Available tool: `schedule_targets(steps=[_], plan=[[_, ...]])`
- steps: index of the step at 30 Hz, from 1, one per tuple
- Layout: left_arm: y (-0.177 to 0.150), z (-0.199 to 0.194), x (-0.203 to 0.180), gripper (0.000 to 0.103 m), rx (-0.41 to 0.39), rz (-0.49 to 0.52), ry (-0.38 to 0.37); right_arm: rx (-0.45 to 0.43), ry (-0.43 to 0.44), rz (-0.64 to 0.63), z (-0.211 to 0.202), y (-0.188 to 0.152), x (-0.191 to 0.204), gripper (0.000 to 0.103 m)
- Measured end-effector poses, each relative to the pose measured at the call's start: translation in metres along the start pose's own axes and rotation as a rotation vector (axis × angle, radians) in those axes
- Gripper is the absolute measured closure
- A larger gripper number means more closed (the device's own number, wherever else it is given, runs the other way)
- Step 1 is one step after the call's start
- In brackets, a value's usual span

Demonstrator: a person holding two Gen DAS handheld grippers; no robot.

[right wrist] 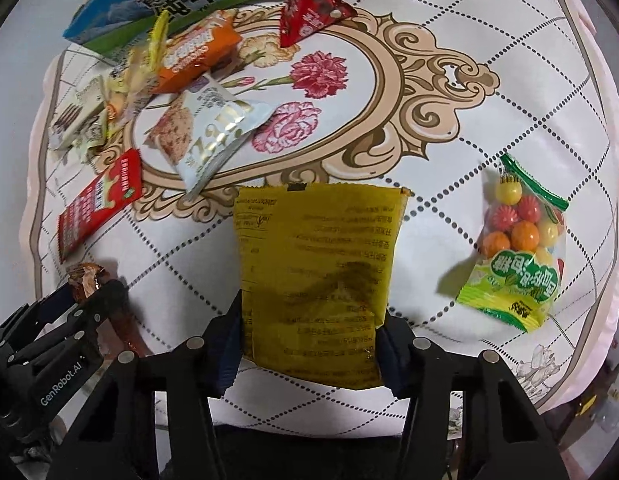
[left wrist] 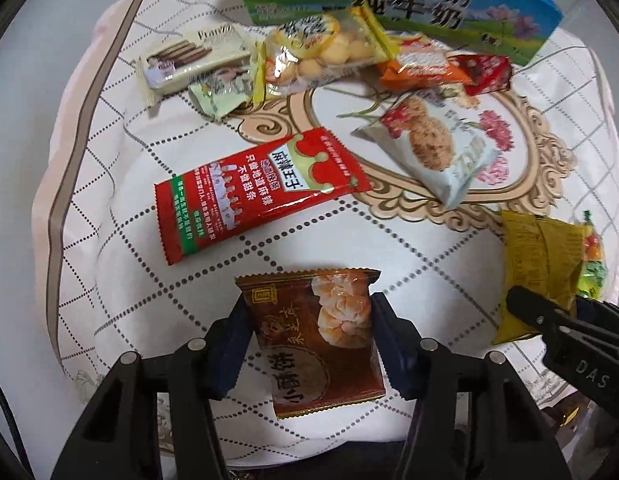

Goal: Organize snacks
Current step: 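Lower both packets into the box and open both tools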

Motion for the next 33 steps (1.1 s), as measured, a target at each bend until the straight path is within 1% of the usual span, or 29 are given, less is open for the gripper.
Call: schedule_targets(steps=[4, 7, 8, 10, 13, 16, 19, 20, 22, 24, 27, 28, 30, 33], plan=[[-0.002, -0.027, 0.001, 0.048, -0.053, -0.009, -0.024, -0.024, 0.044, -0.016, -0.025, -0.008, 0.007, 0.045], [0.005, -0.049, 0.009, 0.048, -0.087, -0.015, -0.057, -0.052, 0.080, -0.024, -0.045, -0.003, 0.011, 0.045], [0.008, -0.060, 0.010, 0.048, -0.104, -0.012, -0.073, -0.068, 0.101, -0.022, -0.056, 0.005, 0.014, 0.045], [0.028, -0.081, 0.010, 0.048, -0.150, -0.015, -0.106, -0.099, 0.132, -0.028, -0.076, 0.013, 0.017, 0.045], [0.061, -0.107, 0.006, 0.048, -0.226, -0.005, -0.131, -0.152, 0.172, -0.031, -0.104, 0.032, 0.025, 0.045], [0.099, -0.141, 0.003, 0.048, -0.318, 0.017, -0.135, -0.217, 0.200, -0.036, -0.132, 0.064, 0.036, 0.045], [0.139, -0.163, 0.000, 0.048, -0.365, 0.039, -0.138, -0.272, 0.210, -0.036, -0.155, 0.100, 0.044, 0.045], [0.149, -0.167, -0.001, 0.048, -0.374, 0.044, -0.135, -0.295, 0.204, -0.039, -0.164, 0.117, 0.047, 0.045], [0.182, -0.172, -0.003, 0.048, -0.377, 0.066, -0.121, -0.322, 0.184, -0.043, -0.173, 0.139, 0.049, 0.045], [0.208, -0.171, -0.004, 0.048, -0.366, 0.078, -0.110, -0.338, 0.154, -0.043, -0.179, 0.171, 0.050, 0.045], [0.254, -0.156, -0.002, 0.048, -0.307, 0.089, -0.097, -0.335, 0.103, -0.037, -0.176, 0.216, 0.048, 0.045], [0.264, -0.151, -0.001, 0.048, -0.293, 0.090, -0.089, -0.329, 0.086, -0.036, -0.172, 0.232, 0.047, 0.045], [0.292, -0.132, 0.002, 0.048, -0.245, 0.096, -0.074, -0.313, 0.053, -0.028, -0.163, 0.256, 0.043, 0.045], [0.321, -0.104, 0.005, 0.048, -0.176, 0.094, -0.065, -0.277, 0.006, -0.005, -0.143, 0.288, 0.034, 0.045]])
Point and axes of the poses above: each gripper's, at about its wrist camera, not at the fingertips, and z roughly the way its jaws point, x to its left, y to its top, the point moved 1 cm from there along z, roughly the way its jaws point, and after that the axes turned 6 degrees about y, right-handed, at the moved point
